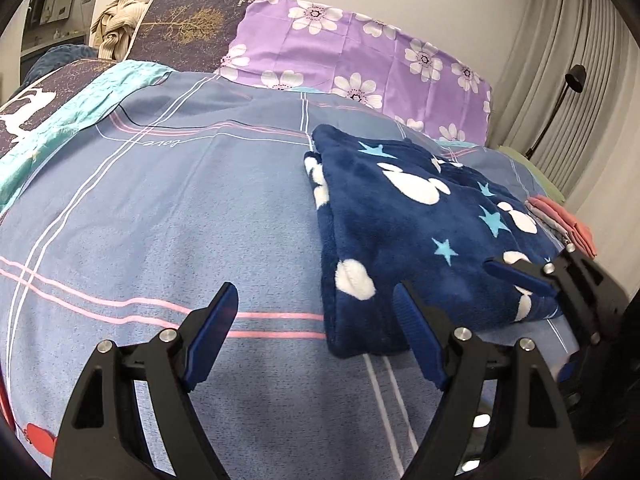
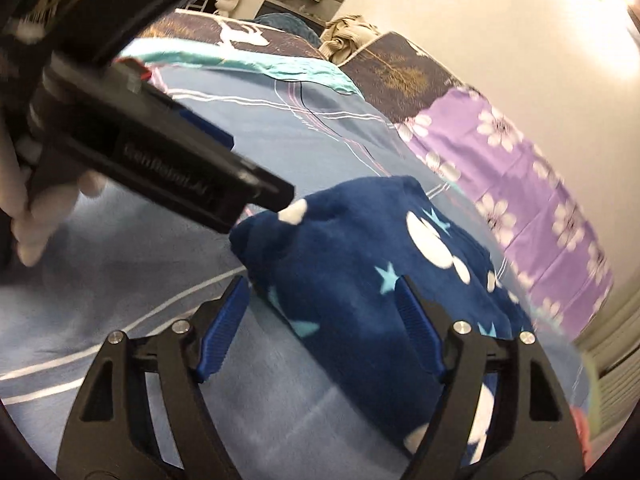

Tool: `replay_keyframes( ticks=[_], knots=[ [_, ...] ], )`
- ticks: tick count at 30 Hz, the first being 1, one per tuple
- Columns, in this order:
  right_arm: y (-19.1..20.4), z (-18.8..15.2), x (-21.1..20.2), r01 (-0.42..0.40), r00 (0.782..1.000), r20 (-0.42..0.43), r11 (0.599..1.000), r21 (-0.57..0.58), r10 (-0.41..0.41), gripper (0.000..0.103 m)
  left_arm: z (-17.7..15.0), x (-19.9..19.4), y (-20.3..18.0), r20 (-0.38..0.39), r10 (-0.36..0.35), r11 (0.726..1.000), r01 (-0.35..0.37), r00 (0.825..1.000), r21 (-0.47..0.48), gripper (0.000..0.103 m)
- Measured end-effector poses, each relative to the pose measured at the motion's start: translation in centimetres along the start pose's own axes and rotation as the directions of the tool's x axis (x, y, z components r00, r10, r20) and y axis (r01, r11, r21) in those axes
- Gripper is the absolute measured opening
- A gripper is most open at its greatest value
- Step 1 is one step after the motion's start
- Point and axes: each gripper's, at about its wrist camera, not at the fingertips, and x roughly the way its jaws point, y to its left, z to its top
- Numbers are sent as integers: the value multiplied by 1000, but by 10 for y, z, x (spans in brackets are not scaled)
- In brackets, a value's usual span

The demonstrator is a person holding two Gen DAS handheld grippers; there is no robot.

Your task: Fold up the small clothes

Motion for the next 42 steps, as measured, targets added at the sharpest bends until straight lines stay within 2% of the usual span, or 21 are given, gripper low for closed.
replay_keyframes(
  ticks=[5, 8, 10, 12, 14, 16, 19, 22, 24, 25, 28, 30, 33, 36, 39, 42],
  knots=[
    [2, -8, 36, 42, 995, -88, 999, 10, -41, 78, 1, 1, 9, -8, 4, 1000, -4, 1000, -13, 81],
    [0, -4, 43, 95, 992, -84, 995, 4, -94, 78, 9, 4, 18, -8, -14, 999, 14, 1000, -32, 81],
    [4, 1, 47, 125, 989, -76, 992, -20, -127, 78, 20, 7, 24, -4, -56, 997, 56, 998, -52, 81],
    [8, 4, 51, 128, 989, -72, 991, -35, -130, 78, 36, 16, 31, -16, -141, 987, 139, 990, -82, 81],
    [11, 6, 55, 134, 989, -62, 990, -52, -137, 78, 52, 33, 37, -38, -218, 971, 212, 975, -112, 82],
    [11, 7, 60, 135, 989, -53, 990, -52, -137, 78, 68, 62, 39, -83, -304, 946, 290, 949, -146, 83],
    [8, 10, 64, 141, 988, -54, 989, -43, -143, 77, 83, 108, 40, -153, -373, 916, 338, 915, -214, 83],
    [9, 9, 62, 144, 988, -41, 989, -40, -146, 75, 92, 152, 36, -230, -414, 897, 352, 881, -267, 82],
    [7, 8, 62, 139, 990, -35, 990, -30, -140, 72, 96, 166, 29, -230, -439, 888, 382, 868, -255, 73],
    [6, 7, 64, 133, 990, -32, 991, -22, -134, 64, 98, 172, 26, -237, -460, 879, 401, 856, -258, 59],
    [2, 8, 69, 127, 991, -40, 992, -1, -127, 39, 98, 183, 29, -238, -476, 863, 399, 847, -309, 38],
    [-8, 8, 67, 118, 993, -28, 992, 46, -117, 33, 100, 181, 30, -226, -476, 860, 397, 850, -321, 33],
    [-30, 8, 54, 59, 998, 4, 983, 174, -61, 31, 108, 168, 21, -208, -457, 873, 393, 865, -289, 30],
    [-51, 10, 38, 13, 999, 35, 951, 308, -25, 31, 126, 151, 3, -177, -454, 878, 405, 873, -255, 29],
    [-78, 11, 20, -9, 997, 79, 912, 410, -25, 30, 148, 134, -20, -148, -467, 877, 435, 872, -205, 29],
    [-106, 5, -4, -37, 992, 122, 855, 518, -31, 30, 167, 119, -54, -136, -475, 879, 459, 869, -130, 29]
  ],
)
